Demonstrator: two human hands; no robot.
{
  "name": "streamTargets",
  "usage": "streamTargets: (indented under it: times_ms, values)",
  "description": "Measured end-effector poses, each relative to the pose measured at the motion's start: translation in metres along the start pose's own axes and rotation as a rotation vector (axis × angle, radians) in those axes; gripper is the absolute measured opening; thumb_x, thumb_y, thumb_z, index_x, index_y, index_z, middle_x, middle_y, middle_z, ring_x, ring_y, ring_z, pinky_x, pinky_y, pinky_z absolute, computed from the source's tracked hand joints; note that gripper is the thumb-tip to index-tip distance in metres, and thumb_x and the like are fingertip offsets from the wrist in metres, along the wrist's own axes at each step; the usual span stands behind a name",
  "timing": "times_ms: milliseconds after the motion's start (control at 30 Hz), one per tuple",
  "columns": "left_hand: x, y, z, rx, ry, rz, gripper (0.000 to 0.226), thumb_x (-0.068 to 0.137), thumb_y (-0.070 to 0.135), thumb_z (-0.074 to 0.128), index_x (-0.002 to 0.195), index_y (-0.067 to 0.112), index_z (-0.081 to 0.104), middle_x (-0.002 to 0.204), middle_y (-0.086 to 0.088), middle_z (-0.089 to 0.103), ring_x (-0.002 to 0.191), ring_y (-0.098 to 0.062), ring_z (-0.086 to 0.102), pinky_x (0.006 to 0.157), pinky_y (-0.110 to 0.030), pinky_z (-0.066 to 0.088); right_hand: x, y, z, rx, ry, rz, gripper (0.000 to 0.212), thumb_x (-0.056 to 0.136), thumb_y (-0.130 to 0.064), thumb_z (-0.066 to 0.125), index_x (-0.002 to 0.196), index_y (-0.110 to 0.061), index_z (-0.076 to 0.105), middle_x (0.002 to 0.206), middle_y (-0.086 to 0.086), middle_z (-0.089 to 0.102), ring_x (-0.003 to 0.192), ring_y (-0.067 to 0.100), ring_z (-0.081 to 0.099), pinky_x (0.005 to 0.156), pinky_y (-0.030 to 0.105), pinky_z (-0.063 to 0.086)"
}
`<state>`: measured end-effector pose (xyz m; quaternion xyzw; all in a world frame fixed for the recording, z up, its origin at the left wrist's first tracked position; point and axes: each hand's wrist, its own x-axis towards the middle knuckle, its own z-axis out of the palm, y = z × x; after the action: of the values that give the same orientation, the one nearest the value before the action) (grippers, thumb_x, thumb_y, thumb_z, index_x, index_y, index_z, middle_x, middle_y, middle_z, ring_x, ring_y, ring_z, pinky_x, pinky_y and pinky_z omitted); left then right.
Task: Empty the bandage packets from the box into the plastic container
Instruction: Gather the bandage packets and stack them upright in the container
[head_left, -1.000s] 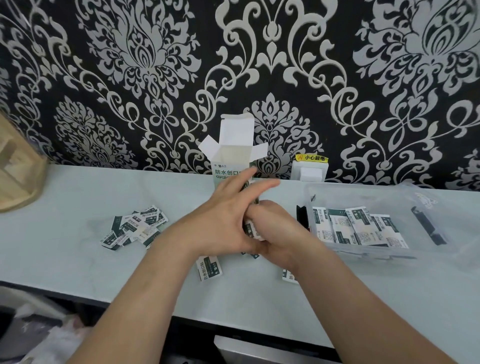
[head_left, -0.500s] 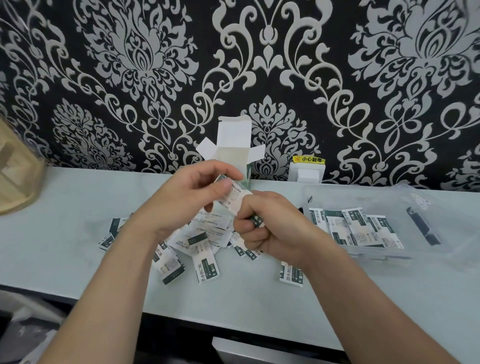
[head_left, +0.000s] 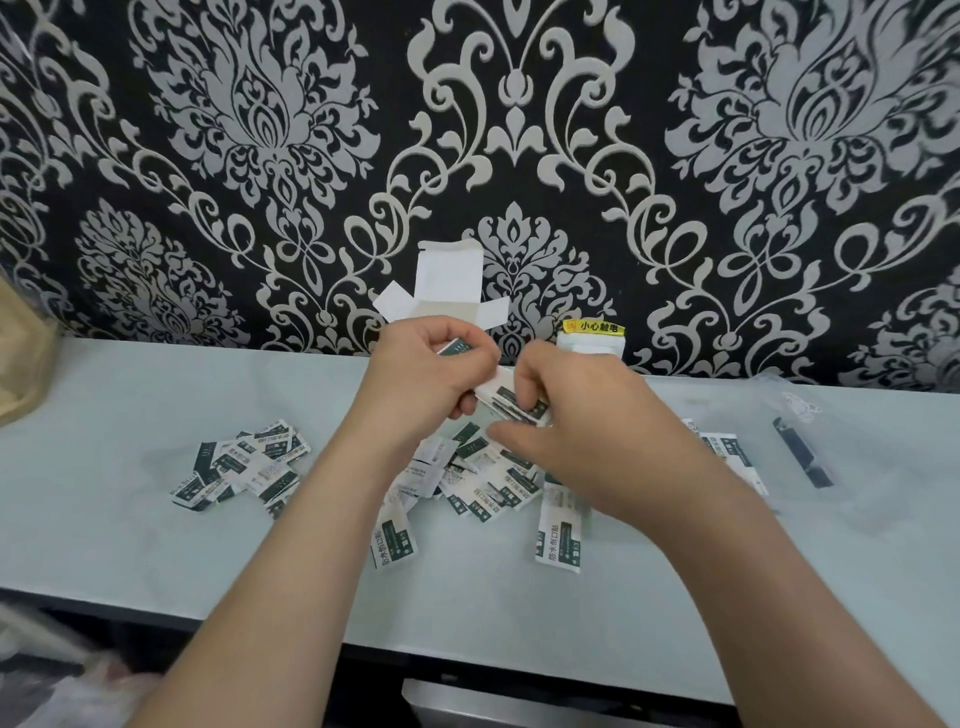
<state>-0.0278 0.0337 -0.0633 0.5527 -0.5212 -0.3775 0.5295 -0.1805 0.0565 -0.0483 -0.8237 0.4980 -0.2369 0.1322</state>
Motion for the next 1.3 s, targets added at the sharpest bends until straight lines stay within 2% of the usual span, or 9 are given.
streamTargets:
  times_ms: [167,333,433,567,733,933,1000,1100,1300]
  values:
    - [0.003,0.004,0.018,-0.098,0.003,-0.127,0.01,0.083,0.003,0.061,0.077,0.009,0.066,0.061,-0.002,0.055,0.038,-0.006,0.044,0.037,-0.014,0.034,0.0,0.018,-0.002,0.259,-0.002,0.06,0.026,0.08,-0.036,0.071,0.074,-0.021,0.051,0.058,-0.009,0.048,0.047,0.006,0.039,0.046,0.019,0.033]
    - [0.001,0.01,0.039,-0.297,-0.025,-0.257,0.017,0.085,0.003,0.061,0.07,0.011,0.059,0.055,0.0,0.051,0.036,-0.003,0.043,0.033,-0.011,0.032,-0.005,0.029,-0.007,0.207,0.05,0.024,0.032,0.076,-0.032,0.071,0.069,-0.021,0.042,0.055,-0.008,0.041,0.046,0.009,0.031,0.046,0.021,0.032]
    - [0.001,0.014,0.047,-0.369,-0.093,-0.296,0.016,0.087,0.009,0.061,0.071,0.011,0.061,0.054,-0.001,0.056,0.038,-0.005,0.046,0.035,-0.011,0.037,-0.005,0.038,-0.012,0.392,0.083,0.082,0.026,0.075,-0.024,0.069,0.064,-0.018,0.045,0.055,-0.008,0.043,0.044,0.005,0.035,0.043,0.017,0.031]
    - [-0.002,0.017,0.057,-0.417,-0.324,-0.211,0.021,0.08,0.028,0.068,0.094,0.013,0.062,0.062,0.001,0.061,0.049,-0.009,0.054,0.043,-0.016,0.047,-0.005,0.047,-0.017,0.571,0.071,0.145,0.021,0.075,-0.017,0.067,0.061,-0.016,0.051,0.053,-0.002,0.049,0.05,0.011,0.042,0.05,0.024,0.035]
    - [0.0,0.018,0.077,-0.297,-0.174,-0.036,0.012,0.089,0.019,0.064,0.097,0.01,0.06,0.055,0.001,0.06,0.042,-0.011,0.051,0.037,-0.019,0.038,-0.008,0.06,-0.029,0.786,-0.01,0.193,0.016,0.068,-0.02,0.064,0.06,-0.021,0.051,0.06,0.004,0.055,0.055,0.018,0.043,0.051,0.03,0.034]
    - [0.001,0.02,0.103,-0.303,-0.072,-0.086,0.003,0.088,0.014,0.061,0.086,0.013,0.059,0.052,0.001,0.055,0.041,-0.012,0.047,0.037,-0.02,0.037,-0.02,0.071,-0.044,0.635,-0.029,0.153,0.019,0.079,-0.007,0.062,0.08,-0.018,0.046,0.063,-0.012,0.057,0.05,0.01,0.041,0.048,0.025,0.036]
    - [0.002,0.022,0.108,-0.345,-0.085,-0.138,0.012,0.088,0.014,0.06,0.078,0.014,0.053,0.054,-0.001,0.053,0.041,-0.01,0.044,0.037,-0.017,0.034,-0.025,0.073,-0.051,0.511,0.049,0.116,0.019,0.082,-0.007,0.062,0.085,-0.02,0.05,0.074,-0.012,0.059,0.046,0.004,0.044,0.043,0.021,0.038]
    - [0.002,0.024,0.119,-0.393,-0.116,-0.22,0.016,0.09,0.016,0.058,0.076,0.014,0.05,0.056,-0.003,0.05,0.04,-0.008,0.042,0.036,-0.015,0.033,-0.032,0.079,-0.057,0.372,0.253,0.044,0.016,0.085,-0.016,0.069,0.079,-0.023,0.055,0.078,-0.009,0.06,0.054,-0.001,0.055,0.05,0.013,0.039]
    - [-0.004,0.027,0.138,-0.296,-0.246,-0.31,0.023,0.093,0.03,0.058,0.082,0.01,0.058,0.056,-0.002,0.059,0.044,-0.009,0.05,0.038,-0.015,0.043,-0.051,0.105,-0.056,0.482,0.423,0.063,0.017,0.078,-0.016,0.077,0.072,-0.023,0.064,0.068,-0.007,0.064,0.06,0.001,0.057,0.055,0.01,0.041]
